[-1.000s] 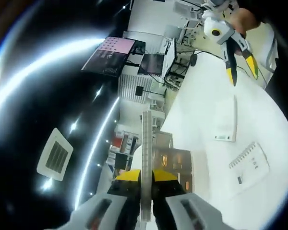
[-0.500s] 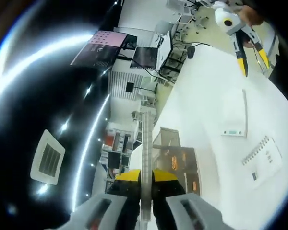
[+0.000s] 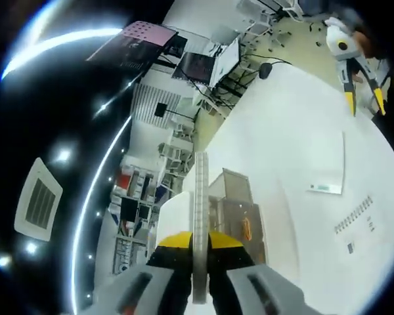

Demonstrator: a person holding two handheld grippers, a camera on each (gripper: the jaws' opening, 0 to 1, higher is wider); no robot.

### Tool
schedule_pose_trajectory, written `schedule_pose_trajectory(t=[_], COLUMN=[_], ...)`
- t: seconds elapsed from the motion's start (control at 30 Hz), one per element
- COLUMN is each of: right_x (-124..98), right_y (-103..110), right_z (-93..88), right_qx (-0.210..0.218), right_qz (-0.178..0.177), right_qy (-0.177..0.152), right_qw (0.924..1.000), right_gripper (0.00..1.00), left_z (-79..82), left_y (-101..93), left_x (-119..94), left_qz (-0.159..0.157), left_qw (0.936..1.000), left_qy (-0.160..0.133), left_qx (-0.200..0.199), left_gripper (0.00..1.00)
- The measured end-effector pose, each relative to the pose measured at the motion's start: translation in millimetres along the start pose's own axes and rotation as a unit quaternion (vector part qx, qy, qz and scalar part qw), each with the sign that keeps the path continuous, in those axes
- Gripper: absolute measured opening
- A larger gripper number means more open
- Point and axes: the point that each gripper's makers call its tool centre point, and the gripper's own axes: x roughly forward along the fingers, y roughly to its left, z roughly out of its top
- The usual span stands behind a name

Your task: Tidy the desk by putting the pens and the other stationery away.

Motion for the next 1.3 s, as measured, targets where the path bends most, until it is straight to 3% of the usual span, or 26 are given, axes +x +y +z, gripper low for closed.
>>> schedule_pose_trajectory(t=[0.3,0.83,1.1,1.3], right_x=[-1,-2,-3,-1], right_y=[8,14,9,11], right_z=[1.4,0.0,1.3,1.7], right_qx=[0.006,0.014,0.021,0.024], right_qz=[0.013,0.017,0.009,0.011], right_qy=[-0.009,-0.002,-0.004,-0.004], right_qw=[0.9999,0.9998,0.9997,0.9996], right_gripper=[0.44,0.44,0.44,0.44], left_z=[-13.2,-55.2,-67.4,-71.8], left_y=[-8.2,-1.7,-9.8,-6.8], left_x=[30,86,101,107], left_qz=[-0.033,-0.075,-0.099,-0.092], left_qw=[0.9994,0.9952,0.9918,0.9915], left_qy=[0.01,0.053,0.068,0.075], left_qx=[-0.009,-0.032,-0.045,-0.052], left_gripper=[0.08,0.08,0.08,0.08])
